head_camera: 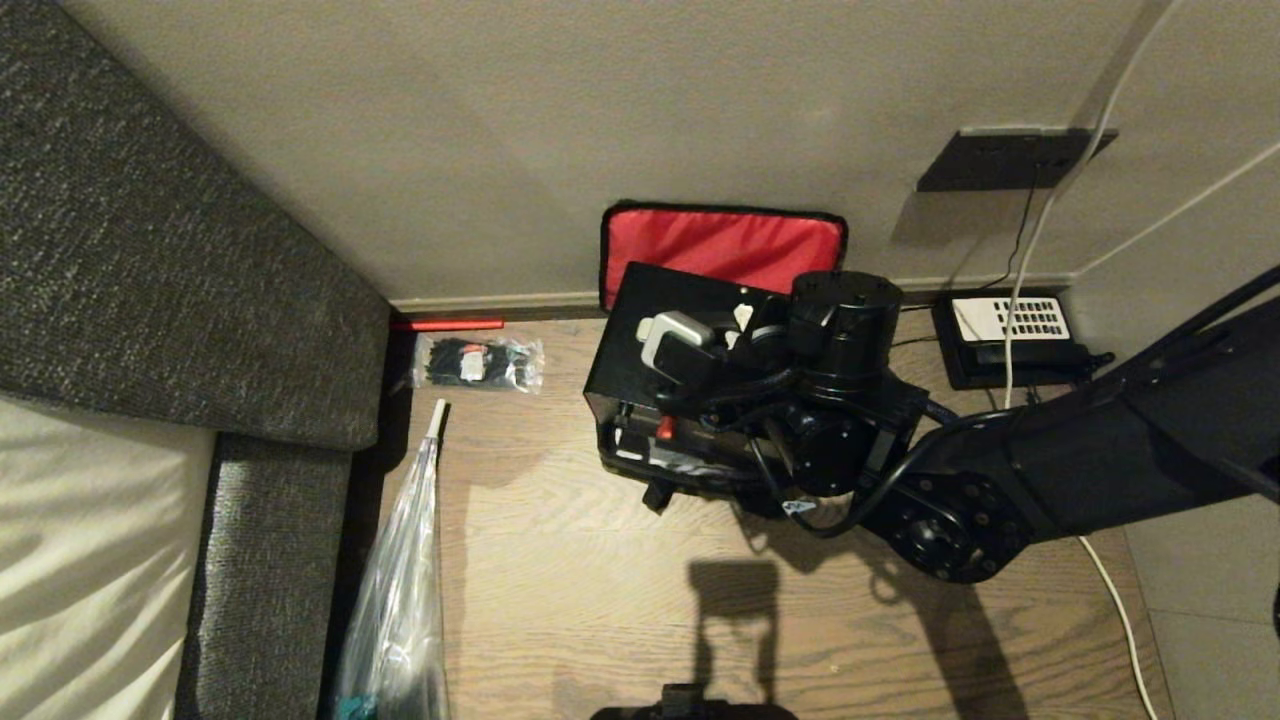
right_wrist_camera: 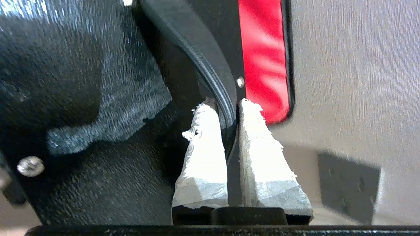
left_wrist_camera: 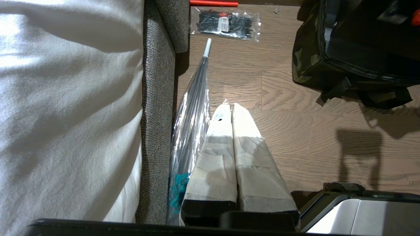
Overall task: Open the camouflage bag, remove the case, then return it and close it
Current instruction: Place the black box back
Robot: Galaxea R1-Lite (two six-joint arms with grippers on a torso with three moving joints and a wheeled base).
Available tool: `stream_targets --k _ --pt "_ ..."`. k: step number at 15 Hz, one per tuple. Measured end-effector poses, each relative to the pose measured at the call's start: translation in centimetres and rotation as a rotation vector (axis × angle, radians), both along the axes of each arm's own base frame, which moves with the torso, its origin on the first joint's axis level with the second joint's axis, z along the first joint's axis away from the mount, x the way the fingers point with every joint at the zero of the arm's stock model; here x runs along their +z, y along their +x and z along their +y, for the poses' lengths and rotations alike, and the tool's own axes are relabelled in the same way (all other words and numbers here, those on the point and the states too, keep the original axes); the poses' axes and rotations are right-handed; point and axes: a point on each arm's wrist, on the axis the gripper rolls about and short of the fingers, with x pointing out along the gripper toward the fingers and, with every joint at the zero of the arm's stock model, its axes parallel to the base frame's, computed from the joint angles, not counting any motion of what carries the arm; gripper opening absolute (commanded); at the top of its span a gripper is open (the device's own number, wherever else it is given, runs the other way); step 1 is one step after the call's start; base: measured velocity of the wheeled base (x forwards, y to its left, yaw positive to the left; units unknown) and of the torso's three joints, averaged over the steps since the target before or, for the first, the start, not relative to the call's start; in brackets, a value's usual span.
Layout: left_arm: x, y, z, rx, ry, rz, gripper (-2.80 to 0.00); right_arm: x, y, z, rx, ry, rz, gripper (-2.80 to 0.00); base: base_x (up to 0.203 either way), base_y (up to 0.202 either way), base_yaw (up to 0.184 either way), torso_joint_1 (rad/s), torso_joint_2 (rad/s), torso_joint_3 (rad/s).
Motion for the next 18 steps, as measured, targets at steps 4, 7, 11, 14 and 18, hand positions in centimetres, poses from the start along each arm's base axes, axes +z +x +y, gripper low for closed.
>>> stream_targets --k 4,7,11,14,18 --pt "0.0 0.0 0.0 0.000 0.000 0.000 -2.80 -1.2 0.5 0.6 0.017 -0.010 0.021 -2.80 0.000 0.000 0.000 0.000 0.00 0.000" --pt "0.0 0.0 0.0 0.000 0.000 0.000 -2.80 -1.8 1.0 0.7 0.057 0.005 0.032 -2.80 0.000 0.000 0.000 0.000 0.00 0.000" --pt "0.0 0.0 0.0 0.000 0.000 0.000 -2.80 -2.4 1.8 -0.1 0.064 0.001 0.048 -2.80 0.000 0.000 0.000 0.000 0.00 0.000" --pt "0.0 0.0 0.0 0.000 0.000 0.000 -2.80 -2.3 2.4 -0.8 0.044 0.008 0.048 -2.80 0.000 0.000 0.000 0.000 0.00 0.000" --pt "0.0 0.0 0.0 0.000 0.000 0.000 -2.80 -2.4 2.9 -1.6 0.042 0.007 0.050 -2.80 0.000 0.000 0.000 0.000 0.00 0.000"
